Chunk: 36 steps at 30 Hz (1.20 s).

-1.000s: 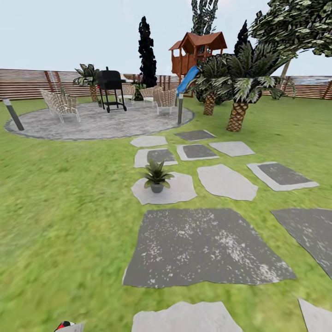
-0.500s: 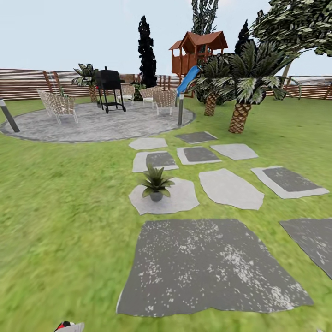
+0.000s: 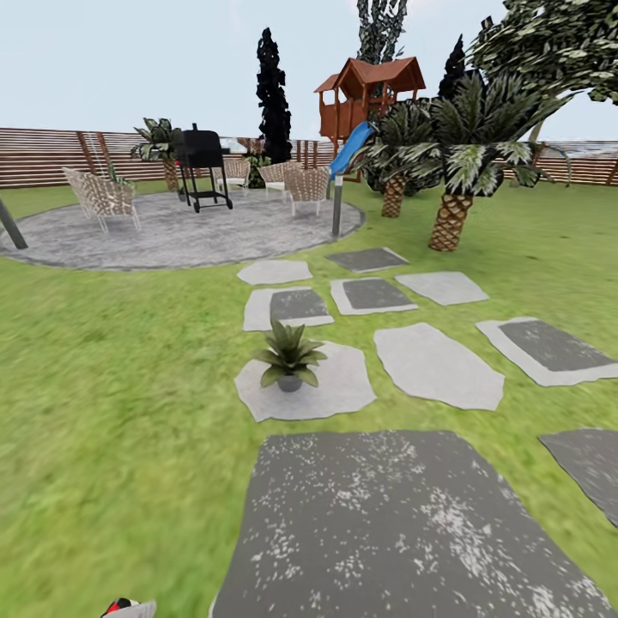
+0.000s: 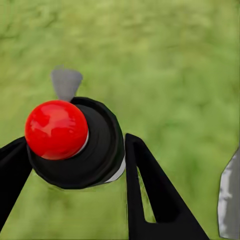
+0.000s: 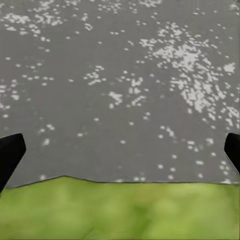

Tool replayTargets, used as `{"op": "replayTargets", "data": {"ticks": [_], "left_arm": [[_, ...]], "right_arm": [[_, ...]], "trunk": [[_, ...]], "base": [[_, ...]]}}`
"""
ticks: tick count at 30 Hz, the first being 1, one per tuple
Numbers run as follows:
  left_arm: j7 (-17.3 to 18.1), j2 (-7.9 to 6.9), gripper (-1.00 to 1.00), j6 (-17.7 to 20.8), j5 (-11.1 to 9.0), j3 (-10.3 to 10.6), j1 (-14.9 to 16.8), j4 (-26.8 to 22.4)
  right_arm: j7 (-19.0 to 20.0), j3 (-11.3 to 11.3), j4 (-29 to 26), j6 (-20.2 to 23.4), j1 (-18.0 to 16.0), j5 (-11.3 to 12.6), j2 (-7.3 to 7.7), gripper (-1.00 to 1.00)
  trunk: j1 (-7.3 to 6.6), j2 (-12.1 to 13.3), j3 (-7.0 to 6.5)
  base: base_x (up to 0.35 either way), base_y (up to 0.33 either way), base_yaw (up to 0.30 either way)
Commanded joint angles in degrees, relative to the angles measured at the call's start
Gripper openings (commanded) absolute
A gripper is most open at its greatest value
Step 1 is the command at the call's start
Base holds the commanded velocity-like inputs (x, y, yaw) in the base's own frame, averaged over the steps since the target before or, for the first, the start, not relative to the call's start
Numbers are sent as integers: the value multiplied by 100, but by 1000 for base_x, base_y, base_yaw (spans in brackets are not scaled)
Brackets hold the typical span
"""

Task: Pick up the pesticide atomizer in the garden and spray insectifuge to fully cover both potted plants in the garden.

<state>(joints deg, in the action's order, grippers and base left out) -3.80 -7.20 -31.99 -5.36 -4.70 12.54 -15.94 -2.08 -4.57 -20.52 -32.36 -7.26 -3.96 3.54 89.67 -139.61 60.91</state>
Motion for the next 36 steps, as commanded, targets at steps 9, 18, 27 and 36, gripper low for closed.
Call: {"op": "replayTargets", "data": {"ticks": [9,18,27,36], "left_arm": [[11,-1,-100,-18,-58,13,3,4],[11,-1,-100,-18,-62,13,3,4],[11,-1,-100,-19,-62,13,3,4],[11,12,-100,-25,-62,13,3,4]], "right_arm": [[-21,-18,4,-15,-3,-43,-2,100],[-21,-16,4,-15,-3,-43,-2,100],[-21,-16,4,-17,-3,-43,-2,100],[-42,-21,2,-16,-3,-9,-6,100]], "trunk": [[2,-2,5],[2,-2,5],[2,-2,5],[2,-2,5]], "base": [[340,0,0],[340,0,0],[340,0,0],[340,0,0]]}}
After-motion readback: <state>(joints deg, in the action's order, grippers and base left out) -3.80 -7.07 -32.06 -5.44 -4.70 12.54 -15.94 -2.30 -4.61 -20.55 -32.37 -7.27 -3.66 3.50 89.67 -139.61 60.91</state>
